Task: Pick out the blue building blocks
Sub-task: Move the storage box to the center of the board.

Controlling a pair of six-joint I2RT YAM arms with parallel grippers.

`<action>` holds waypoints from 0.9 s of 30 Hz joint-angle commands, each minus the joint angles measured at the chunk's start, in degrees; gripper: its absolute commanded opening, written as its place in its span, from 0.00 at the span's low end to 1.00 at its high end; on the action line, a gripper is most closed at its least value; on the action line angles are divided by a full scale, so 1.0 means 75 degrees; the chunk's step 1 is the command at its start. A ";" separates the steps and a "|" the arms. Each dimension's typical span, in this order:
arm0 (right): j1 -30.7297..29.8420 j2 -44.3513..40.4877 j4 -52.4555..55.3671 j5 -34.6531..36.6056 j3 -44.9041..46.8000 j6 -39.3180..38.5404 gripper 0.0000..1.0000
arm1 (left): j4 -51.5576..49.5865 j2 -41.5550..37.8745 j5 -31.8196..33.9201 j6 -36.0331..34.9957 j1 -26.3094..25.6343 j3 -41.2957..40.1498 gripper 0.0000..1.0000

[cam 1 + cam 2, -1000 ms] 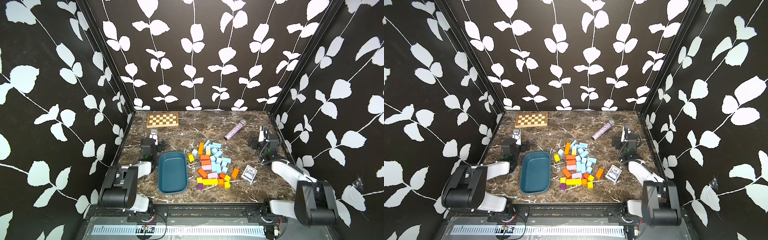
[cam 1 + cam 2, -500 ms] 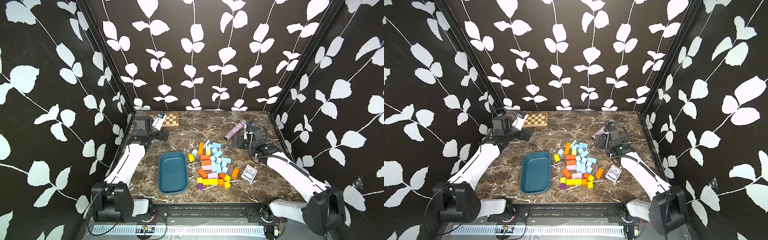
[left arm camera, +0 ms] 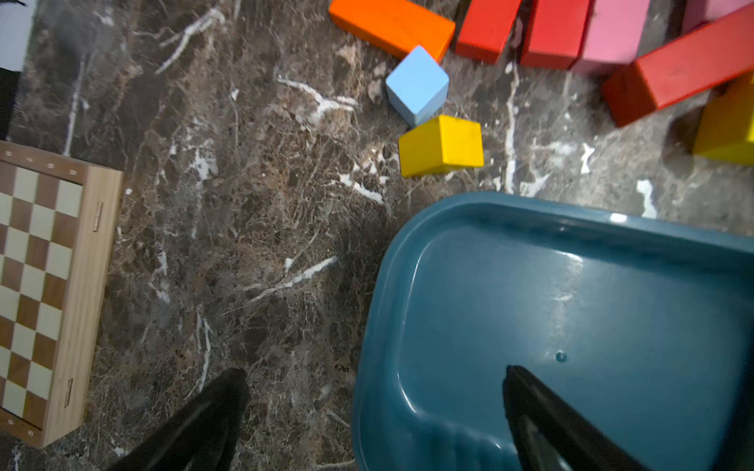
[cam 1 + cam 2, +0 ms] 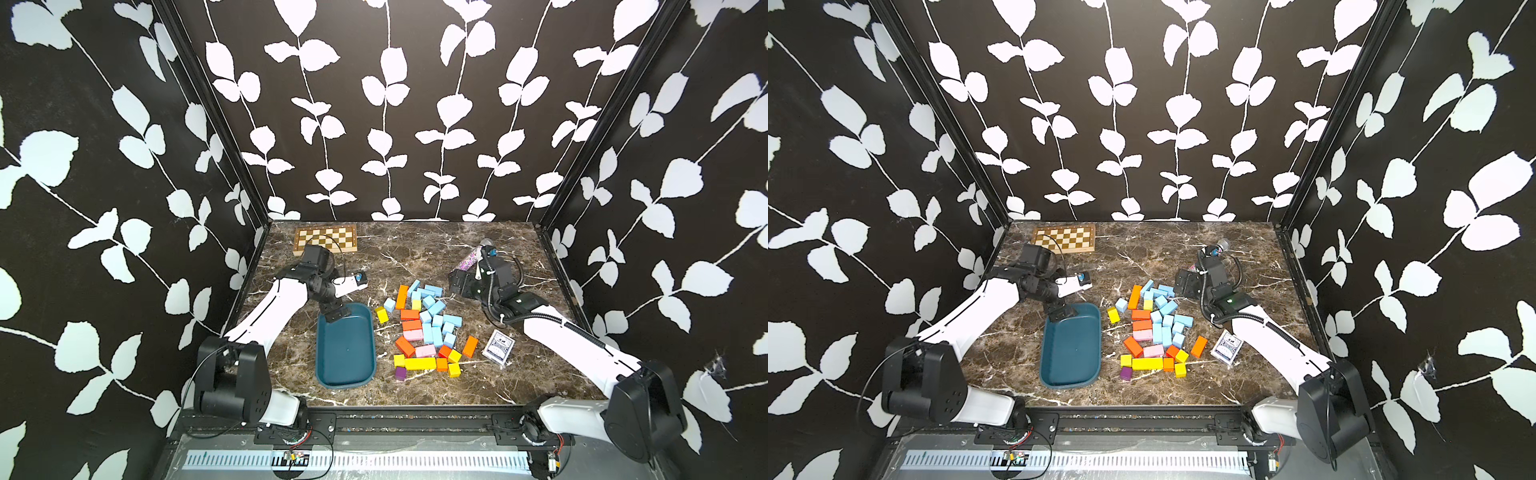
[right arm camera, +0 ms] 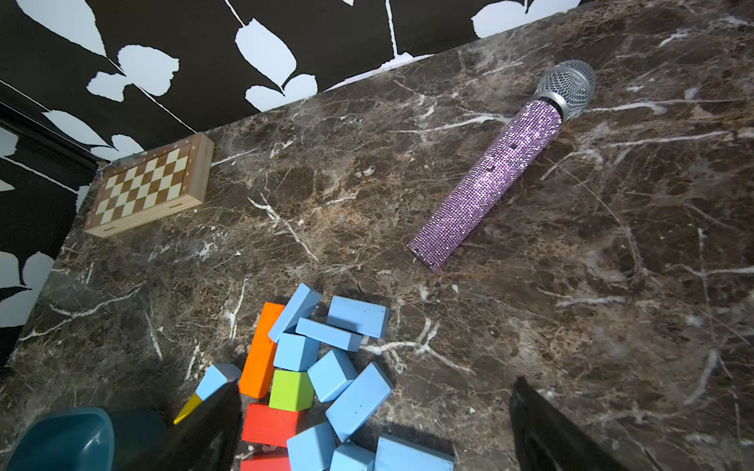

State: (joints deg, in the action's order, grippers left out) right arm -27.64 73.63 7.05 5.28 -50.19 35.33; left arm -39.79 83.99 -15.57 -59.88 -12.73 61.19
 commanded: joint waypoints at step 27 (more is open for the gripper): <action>-0.0077 0.0830 0.0601 -0.0235 -0.0775 0.0243 0.86 | 0.1499 0.3159 0.1640 0.1070 -0.0090 0.2732 0.99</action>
State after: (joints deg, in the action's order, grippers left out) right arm -27.83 79.37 9.34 3.51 -53.43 36.21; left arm -28.27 108.01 -3.55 -53.58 -13.10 79.83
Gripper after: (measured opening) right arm 0.860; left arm 0.989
